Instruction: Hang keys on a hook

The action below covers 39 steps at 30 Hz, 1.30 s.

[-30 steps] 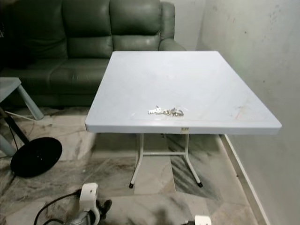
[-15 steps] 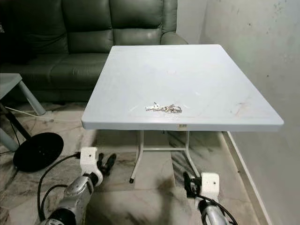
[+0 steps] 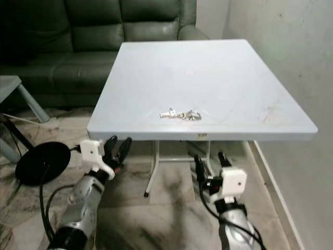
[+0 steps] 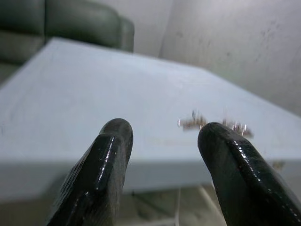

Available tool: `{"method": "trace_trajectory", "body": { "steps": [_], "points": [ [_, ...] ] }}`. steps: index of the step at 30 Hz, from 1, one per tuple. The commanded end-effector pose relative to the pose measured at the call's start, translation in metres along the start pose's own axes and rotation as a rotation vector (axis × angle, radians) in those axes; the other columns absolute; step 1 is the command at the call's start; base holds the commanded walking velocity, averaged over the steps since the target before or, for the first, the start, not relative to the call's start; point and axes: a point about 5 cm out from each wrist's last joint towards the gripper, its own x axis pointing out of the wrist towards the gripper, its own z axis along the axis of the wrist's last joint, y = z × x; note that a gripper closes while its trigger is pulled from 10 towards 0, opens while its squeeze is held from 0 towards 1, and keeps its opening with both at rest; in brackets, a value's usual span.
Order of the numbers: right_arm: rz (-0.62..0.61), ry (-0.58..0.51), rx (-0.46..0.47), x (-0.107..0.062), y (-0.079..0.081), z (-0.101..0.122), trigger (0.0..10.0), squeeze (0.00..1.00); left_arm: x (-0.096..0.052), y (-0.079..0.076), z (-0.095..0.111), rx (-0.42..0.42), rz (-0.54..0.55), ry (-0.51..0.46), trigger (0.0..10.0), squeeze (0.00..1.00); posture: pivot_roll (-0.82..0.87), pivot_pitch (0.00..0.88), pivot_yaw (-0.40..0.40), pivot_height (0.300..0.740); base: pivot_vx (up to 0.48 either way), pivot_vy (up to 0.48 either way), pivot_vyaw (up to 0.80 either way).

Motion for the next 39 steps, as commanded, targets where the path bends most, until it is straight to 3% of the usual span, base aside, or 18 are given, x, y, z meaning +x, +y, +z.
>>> {"method": "trace_trajectory", "body": {
  "steps": [1, 7, 15, 17, 19, 22, 24, 30, 39],
  "points": [
    [0.020, -0.008, -0.021, 0.000, 0.002, 0.007, 10.0, 0.00, 0.000, 0.001, 0.006, -0.002, -0.012, -0.003, 10.0, 0.00, -0.02, 0.085, 0.048, 0.740, 0.000, 0.000, 0.00],
    [0.098, -0.026, -0.119, 0.002, 0.013, 0.022, 10.0, 0.00, -0.003, -0.001, 0.015, -0.006, -0.018, -0.028, 10.0, 0.00, -0.03, 0.085, 0.049, 0.740, 0.000, 0.000, 0.00],
    [0.074, 0.000, -0.047, -0.011, 0.020, 0.024, 10.0, 0.00, -0.024, 0.003, 0.019, -0.006, 0.109, -0.043, 10.0, 0.00, -0.04, 0.085, 0.056, 0.740, 0.000, 0.000, 0.00],
    [0.073, -0.006, -0.041, -0.012, 0.022, 0.026, 10.0, 0.00, -0.027, 0.003, 0.019, -0.019, 0.137, -0.026, 10.0, 0.00, -0.04, 0.086, 0.059, 0.740, 0.000, 0.000, 0.00],
    [0.061, -0.007, -0.030, -0.012, 0.022, 0.028, 10.0, 0.00, -0.030, 0.011, 0.016, 0.029, 0.250, 0.022, 10.0, 0.00, -0.04, 0.086, 0.061, 0.740, 0.000, 0.000, 0.00],
    [0.055, -0.009, -0.020, -0.011, 0.023, 0.031, 10.0, 0.00, -0.031, 0.012, 0.016, 0.000, 0.265, 0.041, 10.0, 0.00, -0.04, 0.086, 0.061, 0.740, 0.000, 0.000, 0.00],
    [0.023, -0.012, 0.038, -0.011, 0.022, 0.034, 10.0, 0.00, -0.032, 0.009, 0.024, -0.006, 0.237, 0.018, 10.0, 0.00, -0.04, 0.089, 0.059, 0.740, 0.000, 0.000, 0.00],
    [0.006, -0.005, 0.034, -0.012, 0.022, 0.036, 10.0, 0.00, -0.032, 0.002, 0.027, 0.005, 0.173, 0.019, 10.0, 0.00, -0.04, 0.087, 0.057, 0.740, 0.000, 0.000, 0.00],
    [0.026, -0.003, 0.004, 0.002, 0.015, 0.039, 10.0, 0.00, -0.024, -0.008, 0.022, -0.024, 0.098, 0.092, 10.0, 0.00, -0.02, 0.084, 0.049, 0.740, 0.000, 0.000, 0.00]
  ]
}}
